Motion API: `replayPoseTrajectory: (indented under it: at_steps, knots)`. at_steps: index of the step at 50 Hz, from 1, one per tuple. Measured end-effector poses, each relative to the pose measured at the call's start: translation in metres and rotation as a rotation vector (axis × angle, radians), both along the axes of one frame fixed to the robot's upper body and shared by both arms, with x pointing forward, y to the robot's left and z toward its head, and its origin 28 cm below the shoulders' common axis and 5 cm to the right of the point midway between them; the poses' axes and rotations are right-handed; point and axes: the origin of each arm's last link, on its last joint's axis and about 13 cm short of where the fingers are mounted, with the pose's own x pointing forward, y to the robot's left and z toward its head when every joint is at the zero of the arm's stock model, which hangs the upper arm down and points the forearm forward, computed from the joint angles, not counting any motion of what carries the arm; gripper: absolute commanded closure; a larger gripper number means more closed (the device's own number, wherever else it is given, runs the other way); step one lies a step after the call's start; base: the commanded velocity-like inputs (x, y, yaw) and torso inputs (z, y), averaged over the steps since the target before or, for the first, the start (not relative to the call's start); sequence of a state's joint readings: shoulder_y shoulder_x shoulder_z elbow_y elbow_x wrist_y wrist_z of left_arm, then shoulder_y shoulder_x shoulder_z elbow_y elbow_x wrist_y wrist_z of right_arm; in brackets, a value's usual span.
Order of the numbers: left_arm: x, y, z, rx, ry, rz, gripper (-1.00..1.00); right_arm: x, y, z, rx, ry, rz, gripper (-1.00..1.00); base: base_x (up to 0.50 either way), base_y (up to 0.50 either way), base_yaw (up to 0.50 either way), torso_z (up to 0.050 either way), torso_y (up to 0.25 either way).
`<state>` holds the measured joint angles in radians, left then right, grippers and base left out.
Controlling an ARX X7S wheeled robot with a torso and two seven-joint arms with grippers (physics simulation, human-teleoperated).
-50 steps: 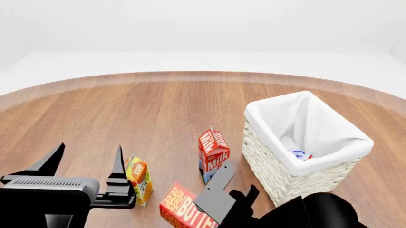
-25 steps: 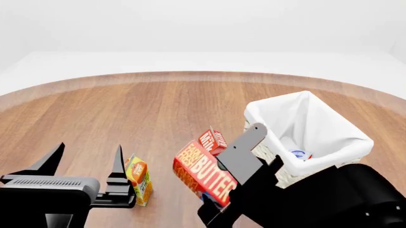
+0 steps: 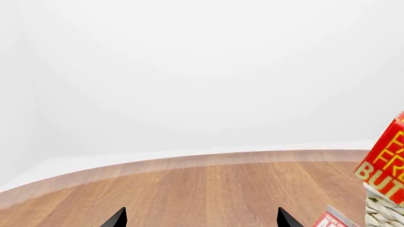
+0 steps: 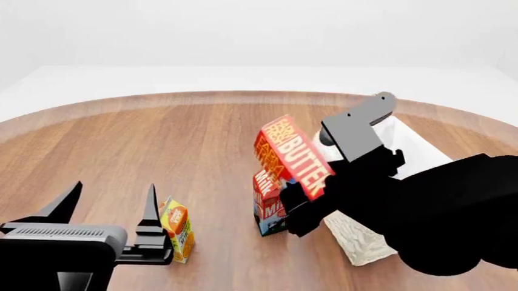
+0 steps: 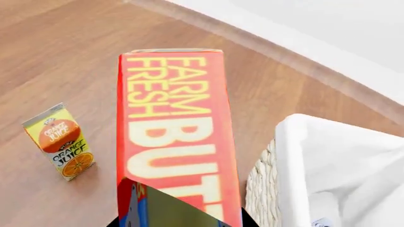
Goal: Pick up the cream cheese box and the butter, and put them in the basket.
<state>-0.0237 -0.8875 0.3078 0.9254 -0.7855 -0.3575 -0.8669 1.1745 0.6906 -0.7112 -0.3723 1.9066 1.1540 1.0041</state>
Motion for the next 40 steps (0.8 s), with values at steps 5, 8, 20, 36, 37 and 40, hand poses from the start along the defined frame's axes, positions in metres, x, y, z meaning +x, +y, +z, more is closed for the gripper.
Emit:
replayPoseTrajectory:
  at_steps: [5,8,20,36,37,40]
  knots:
    - [0.001,0.0,-0.001,0.0,0.0,0.001,-1.0,0.006,-0.005,0.008,0.016,-0.007,-0.042,1.0,0.0,0.0,0.0,0.0,0.002]
    - [0.001,0.0,-0.001,0.0,0.0,0.001,-1.0,0.01,-0.007,0.012,0.023,-0.013,-0.066,1.0,0.0,0.0,0.0,0.0,0.0]
    - [0.002,0.0,-0.002,0.0,-0.001,0.001,-1.0,0.023,-0.017,0.025,0.049,-0.021,-0.155,1.0,0.0,0.0,0.0,0.001,0.001]
    - [-0.002,-0.001,0.003,0.001,-0.001,0.0,-1.0,0.04,-0.033,0.033,0.074,-0.024,-0.277,1.0,0.0,0.0,0.0,0.0,0.001]
    - [-0.002,-0.001,0.003,0.001,0.0,0.0,-1.0,0.041,-0.034,0.033,0.074,-0.025,-0.286,1.0,0.0,0.0,0.0,0.0,0.01]
    - [-0.003,-0.001,0.002,0.002,0.0,-0.001,-1.0,0.044,-0.037,0.033,0.072,-0.025,-0.313,1.0,0.0,0.0,0.0,0.003,0.0]
